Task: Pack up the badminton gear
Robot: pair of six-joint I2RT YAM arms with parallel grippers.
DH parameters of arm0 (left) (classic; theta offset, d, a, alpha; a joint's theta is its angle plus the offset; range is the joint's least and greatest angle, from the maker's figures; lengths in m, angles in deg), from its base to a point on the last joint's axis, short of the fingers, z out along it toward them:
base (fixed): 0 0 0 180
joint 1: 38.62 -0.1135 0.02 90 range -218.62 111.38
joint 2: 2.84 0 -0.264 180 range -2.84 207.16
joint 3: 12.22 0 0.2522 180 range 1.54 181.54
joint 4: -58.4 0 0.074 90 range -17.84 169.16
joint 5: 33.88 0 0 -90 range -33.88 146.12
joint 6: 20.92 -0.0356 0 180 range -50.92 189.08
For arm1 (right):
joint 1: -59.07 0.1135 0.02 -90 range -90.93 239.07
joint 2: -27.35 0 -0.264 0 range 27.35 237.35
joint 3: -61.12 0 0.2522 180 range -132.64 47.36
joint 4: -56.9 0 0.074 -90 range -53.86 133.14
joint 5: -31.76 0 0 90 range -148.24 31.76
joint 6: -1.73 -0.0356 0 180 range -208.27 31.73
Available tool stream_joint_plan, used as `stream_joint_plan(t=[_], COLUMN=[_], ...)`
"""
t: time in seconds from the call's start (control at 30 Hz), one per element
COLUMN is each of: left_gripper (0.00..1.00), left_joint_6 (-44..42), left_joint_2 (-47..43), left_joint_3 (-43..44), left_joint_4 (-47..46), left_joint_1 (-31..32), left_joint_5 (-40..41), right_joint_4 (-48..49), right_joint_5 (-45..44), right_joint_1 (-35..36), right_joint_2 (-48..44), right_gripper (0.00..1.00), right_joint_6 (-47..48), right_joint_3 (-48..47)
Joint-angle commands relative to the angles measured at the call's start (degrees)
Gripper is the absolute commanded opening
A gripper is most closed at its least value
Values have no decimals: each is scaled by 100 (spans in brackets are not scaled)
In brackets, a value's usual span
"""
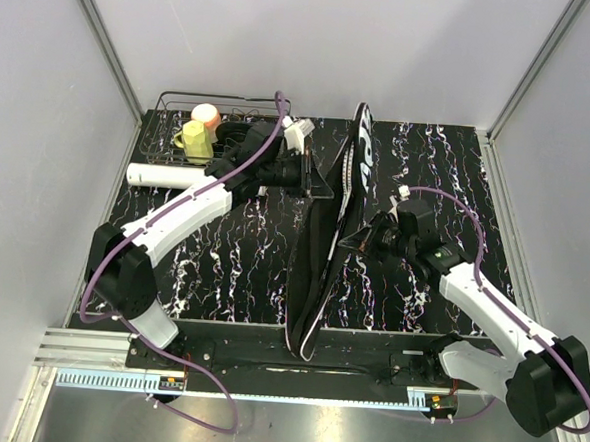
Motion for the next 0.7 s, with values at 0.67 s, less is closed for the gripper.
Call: stream_joint_plan(t=[0.67], left_gripper=[31], left_joint_6=[-2093], left_joint_2=[-775], left_joint_3=[-178], left_joint_4=[2333], left_joint_1=[-40], left_joint_5=[1557], right_joint_4=[462], right_joint_5=[-520], right_joint_1=[-2], right_joint_2=[-135], right_gripper=[0], right_joint_6=[353], right_joint_3=[15])
